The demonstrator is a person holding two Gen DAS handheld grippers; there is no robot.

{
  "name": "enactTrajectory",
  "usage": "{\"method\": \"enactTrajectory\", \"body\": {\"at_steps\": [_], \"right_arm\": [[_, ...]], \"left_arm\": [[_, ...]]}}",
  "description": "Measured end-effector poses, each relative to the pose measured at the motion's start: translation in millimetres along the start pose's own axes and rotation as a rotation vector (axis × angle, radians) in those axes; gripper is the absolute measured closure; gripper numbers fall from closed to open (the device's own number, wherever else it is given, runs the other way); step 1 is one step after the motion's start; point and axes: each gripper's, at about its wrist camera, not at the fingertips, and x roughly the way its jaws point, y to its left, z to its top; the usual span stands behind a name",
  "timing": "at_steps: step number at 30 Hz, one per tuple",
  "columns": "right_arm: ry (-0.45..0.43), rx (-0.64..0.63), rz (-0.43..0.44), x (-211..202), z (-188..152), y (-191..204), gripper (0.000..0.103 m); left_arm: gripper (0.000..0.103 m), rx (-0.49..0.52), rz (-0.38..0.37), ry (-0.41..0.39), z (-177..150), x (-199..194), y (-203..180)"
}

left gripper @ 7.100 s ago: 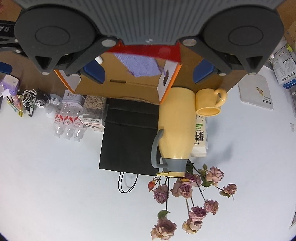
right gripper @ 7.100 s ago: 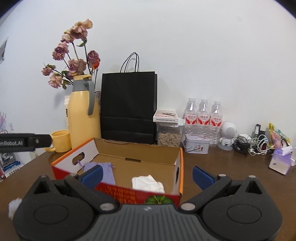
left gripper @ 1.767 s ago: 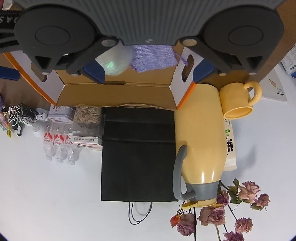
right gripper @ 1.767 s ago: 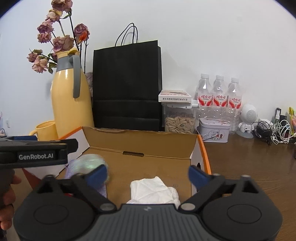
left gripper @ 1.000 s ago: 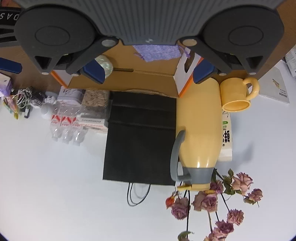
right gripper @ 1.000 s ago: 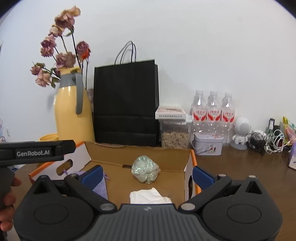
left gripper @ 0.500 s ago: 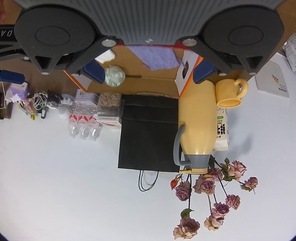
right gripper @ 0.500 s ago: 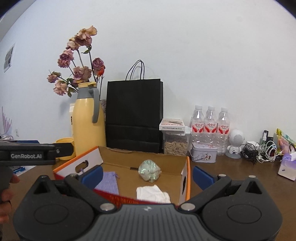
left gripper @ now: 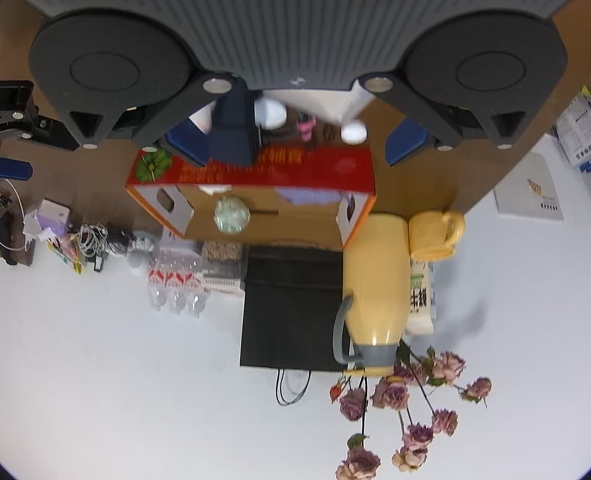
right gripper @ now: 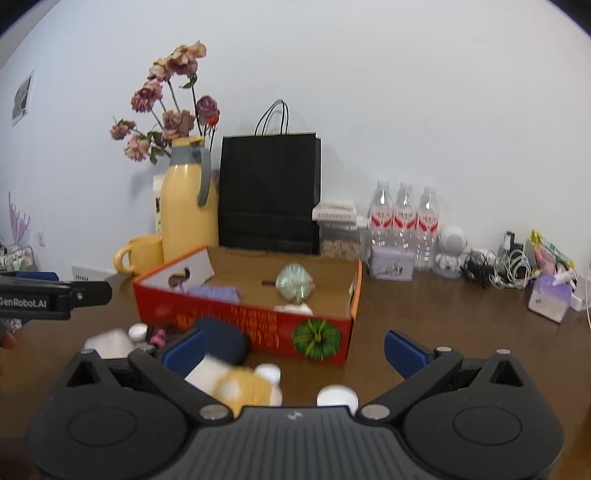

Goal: Organize objects
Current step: 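Return both tools to the table and grasp the red rose with the left tool, then grasp the plush toy with the right tool while the left tool holds the red rose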

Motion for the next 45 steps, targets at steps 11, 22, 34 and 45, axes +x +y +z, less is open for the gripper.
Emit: {"method": "enactTrajectory", "body": {"at_steps": [11, 22, 34, 45], "right_arm": [[0.102, -0.007, 0.012, -32.4, -47.5, 0.7, 0.000], [0.163, -0.018, 0.011, -34.7, -71.2, -2.5, 0.000], [0.192, 0.026, -0.001, -27.6, -84.2, -22.8, 0.000], [0.210, 0.014, 0.015, -23.1, -86.2, -17.0, 0.000]], "left_arm": [[0.000, 0.018, -0.032, 0.114, -51.3, -29.7, -13.2], [0.000, 0.052, -0.130, 0.192, -79.1, -35.5, -42.5], [0.021, 0.109, -0.184, 0.263, -101.6, -18.7, -76.5], [0.058, 0.091, -0.213, 0.222, -96.0, -23.7, -65.6]]}}
